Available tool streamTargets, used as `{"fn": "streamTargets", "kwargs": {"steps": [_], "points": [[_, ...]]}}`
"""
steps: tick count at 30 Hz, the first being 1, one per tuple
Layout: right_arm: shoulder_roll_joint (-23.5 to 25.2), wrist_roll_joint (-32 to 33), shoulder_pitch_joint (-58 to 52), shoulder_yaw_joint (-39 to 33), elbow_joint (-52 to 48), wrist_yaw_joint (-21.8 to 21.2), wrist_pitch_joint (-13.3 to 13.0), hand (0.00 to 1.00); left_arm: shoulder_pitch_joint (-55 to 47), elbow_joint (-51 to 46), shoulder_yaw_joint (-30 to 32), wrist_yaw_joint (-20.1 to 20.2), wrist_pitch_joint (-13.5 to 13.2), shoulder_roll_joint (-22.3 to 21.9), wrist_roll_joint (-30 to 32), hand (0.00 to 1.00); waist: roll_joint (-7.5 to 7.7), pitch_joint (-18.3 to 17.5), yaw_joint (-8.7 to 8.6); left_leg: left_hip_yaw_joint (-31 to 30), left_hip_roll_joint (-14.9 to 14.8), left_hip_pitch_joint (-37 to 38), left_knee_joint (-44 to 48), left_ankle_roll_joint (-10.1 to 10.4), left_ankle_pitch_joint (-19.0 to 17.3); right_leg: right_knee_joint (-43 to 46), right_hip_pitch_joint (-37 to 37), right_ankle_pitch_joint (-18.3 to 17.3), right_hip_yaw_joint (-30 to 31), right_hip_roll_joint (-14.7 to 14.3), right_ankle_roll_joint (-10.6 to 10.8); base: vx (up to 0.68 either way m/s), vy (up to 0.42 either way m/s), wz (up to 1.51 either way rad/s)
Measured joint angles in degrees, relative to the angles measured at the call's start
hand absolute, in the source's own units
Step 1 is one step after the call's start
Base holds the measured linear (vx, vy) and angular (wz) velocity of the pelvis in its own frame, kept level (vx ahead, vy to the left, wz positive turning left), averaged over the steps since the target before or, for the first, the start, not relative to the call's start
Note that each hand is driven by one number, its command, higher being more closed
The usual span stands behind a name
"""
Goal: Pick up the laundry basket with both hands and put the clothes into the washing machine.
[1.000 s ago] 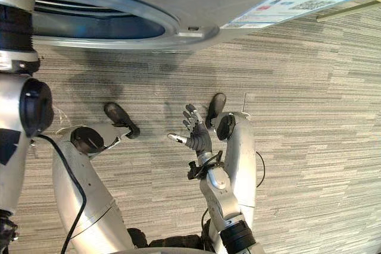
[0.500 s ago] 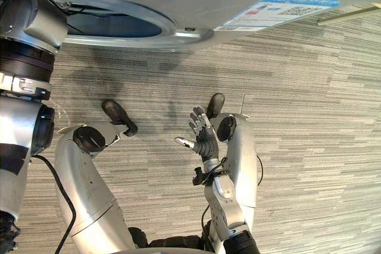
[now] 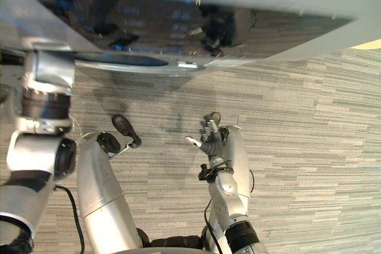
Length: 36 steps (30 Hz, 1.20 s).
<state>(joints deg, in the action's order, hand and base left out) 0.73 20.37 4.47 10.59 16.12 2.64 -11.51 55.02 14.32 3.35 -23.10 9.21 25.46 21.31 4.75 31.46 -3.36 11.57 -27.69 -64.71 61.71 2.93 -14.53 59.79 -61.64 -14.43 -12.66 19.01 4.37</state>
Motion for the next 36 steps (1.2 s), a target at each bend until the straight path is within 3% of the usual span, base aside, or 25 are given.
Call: {"fn": "streamTargets", "kwargs": {"steps": [2, 6, 7, 8, 9, 12, 14, 16, 23, 27, 29, 30, 32, 33, 35, 36], "points": [[-0.07, -0.31, -0.12, -1.85, 0.74, -0.64, 3.87, 0.00, -10.25, -4.93, 1.29, 5.69, -0.78, -2.92, -9.78, 0.00, -0.06, 0.01, 0.11, 0.72, 0.53, 5.45, -3.36, 0.86, 0.53, -2.11, 4.76, -0.08, -1.39, 0.06, -0.15, 0.08, -0.082, 0.08], [-1.48, -3.07, -0.46, -4.05, 2.17, -2.13, 6.89, 0.00, -26.43, -9.21, 3.49, 13.46, -1.17, -12.09, -17.72, 0.00, -1.74, -0.35, 0.97, 1.13, 0.75, 15.09, -7.85, 1.45, 0.86, -5.88, 14.82, -0.08, -3.59, -0.02, -0.21, 0.13, -0.050, 0.08], [-1.83, -3.73, -0.62, -4.19, 2.76, -2.48, 7.15, 0.00, -32.15, -13.76, 3.30, 14.83, -2.53, -14.66, -18.53, 0.00, -1.81, -0.34, 1.42, 1.20, 0.82, 17.79, -8.40, 1.47, 0.86, -6.46, 17.47, -0.10, -4.10, 0.01, -0.23, 0.17, -0.038, 0.12], [-2.51, -4.87, -1.08, -4.63, 3.39, -2.78, 7.44, 0.00, -37.92, -17.23, 2.29, 15.87, -4.19, -17.05, -18.58, 0.00, -2.54, -0.81, 2.30, 1.15, 0.85, 20.25, -9.39, 1.51, 0.86, -7.34, 20.20, -0.11, -4.78, -0.02, -0.25, 0.16, -0.030, 0.22], [-3.56, -5.64, -2.48, -5.75, 3.81, -2.92, 7.50, 0.00, -43.27, -17.35, 0.28, 17.34, -4.66, -19.55, -19.60, 0.00, -4.48, -2.61, 3.21, 1.14, 0.94, 22.43, -10.36, 1.54, 0.86, -8.49, 23.18, -0.12, -5.89, -0.09, -0.24, 0.13, -0.036, 0.28], [-5.20, -7.76, -2.83, -7.24, 8.02, -3.05, 7.67, 0.00, -55.69, -17.34, -3.36, 20.37, -7.63, -22.84, -24.43, 0.00, -7.14, -5.84, 4.70, 1.85, 2.71, 29.69, -14.13, 1.78, 0.77, -11.78, 30.74, -0.20, -7.13, 0.32, -0.10, 0.13, -0.025, 0.29], [-5.50, -9.83, -4.38, -7.81, 9.32, -3.33, 7.61, 0.00, -61.15, -16.96, -5.16, 22.45, -8.94, -23.73, -27.34, 0.00, -8.12, -8.16, 5.20, 2.85, 3.62, 33.92, -16.70, 2.49, 0.34, -14.32, 35.20, -0.64, -7.86, 0.64, 0.65, 0.07, 0.017, 0.21], [-5.54, -11.90, -7.02, -8.02, 11.31, -4.08, 7.68, 0.00, -64.88, -15.23, -7.08, 24.54, -10.35, -23.71, -28.00, 0.00, -8.18, -10.93, 5.82, 3.65, 5.15, 38.40, -18.97, 3.43, -0.24, -17.41, 40.27, -1.85, -8.61, 1.36, 2.56, 0.05, 0.018, 0.22], [-4.42, -14.29, -10.16, -7.93, 19.22, -4.11, 8.29, 0.00, -70.27, -7.72, -10.81, 27.38, -10.57, -21.43, -29.81, 0.00, -7.38, -16.73, 5.67, 4.48, 6.87, 44.82, -22.87, 3.78, -0.16, -24.38, 47.37, 0.58, -9.15, 0.93, 4.11, 0.00, 0.032, 0.02], [-4.83, -16.24, -8.82, -9.00, 25.62, -4.08, 8.40, 0.00, -73.68, -6.29, -12.30, 29.44, -10.59, -20.56, -30.88, 0.00, -8.04, -19.79, 5.75, 8.20, 7.00, 47.65, -24.99, 3.51, -0.27, -32.88, 49.27, 6.44, -6.86, -1.09, 4.86, 0.00, 0.127, -0.41], [-4.71, -16.52, -7.45, -9.06, 28.79, -4.07, 8.60, 0.00, -72.82, -4.78, -12.09, 29.45, -10.60, -20.53, -30.90, 0.00, -7.91, -20.03, 5.74, 9.61, 8.32, 48.43, -25.50, 1.99, -0.69, -36.30, 49.75, 10.25, -5.08, -1.23, 4.83, -0.01, 0.145, -0.46], [-5.46, -16.65, -5.86, -8.95, 30.59, -4.05, 9.04, 0.00, -72.71, -4.60, -11.64, 29.42, -10.75, -21.22, -30.92, 0.00, -8.17, -20.06, 5.87, 12.20, 7.57, 49.91, -26.23, 0.45, -0.57, -32.42, 49.41, 8.70, -3.64, -1.49, 4.93, -0.05, 0.085, -0.40], [-5.47, -18.14, -5.38, -7.49, 32.70, -4.12, 9.04, 0.00, -71.67, -2.92, -11.14, 29.20, -10.74, -20.77, -30.90, 0.00, -7.65, -20.26, 5.43, 12.91, 8.13, 51.43, -24.62, -0.98, -1.43, -13.97, 48.57, 1.36, -2.65, -1.65, 5.65, -0.07, 0.027, -0.14], [-5.19, -18.73, -4.61, -6.77, 35.02, -4.18, 9.12, 0.00, -71.74, -2.64, -9.83, 28.88, -10.74, -20.90, -30.91, 0.00, -7.04, -20.72, 5.53, 12.77, 8.84, 51.83, -23.70, -1.46, -1.71, -9.38, 49.91, -1.26, -2.56, -2.26, 5.56, -0.06, -0.021, 0.10], [-5.55, -18.79, -3.74, -6.59, 37.31, -4.07, 9.15, 0.00, -72.03, -2.49, -8.10, 28.24, -10.65, -21.31, -30.91, 0.00, -6.72, -21.19, 5.47, 11.83, 10.84, 51.54, -23.67, -1.64, -1.46, -11.90, 51.33, -3.70, -2.79, -2.47, 5.91, -0.09, -0.051, 0.17], [-6.42, -18.78, -3.37, -6.60, 38.67, -3.99, 9.15, 0.00, -72.58, -2.66, -7.08, 27.67, -10.68, -23.14, -30.95, 0.00, -6.94, -21.95, 6.09, 11.63, 11.92, 51.48, -26.13, -1.84, 0.00, -17.22, 52.82, -4.82, -2.85, -3.23, 5.85, -0.13, -0.027, 0.06]]}}
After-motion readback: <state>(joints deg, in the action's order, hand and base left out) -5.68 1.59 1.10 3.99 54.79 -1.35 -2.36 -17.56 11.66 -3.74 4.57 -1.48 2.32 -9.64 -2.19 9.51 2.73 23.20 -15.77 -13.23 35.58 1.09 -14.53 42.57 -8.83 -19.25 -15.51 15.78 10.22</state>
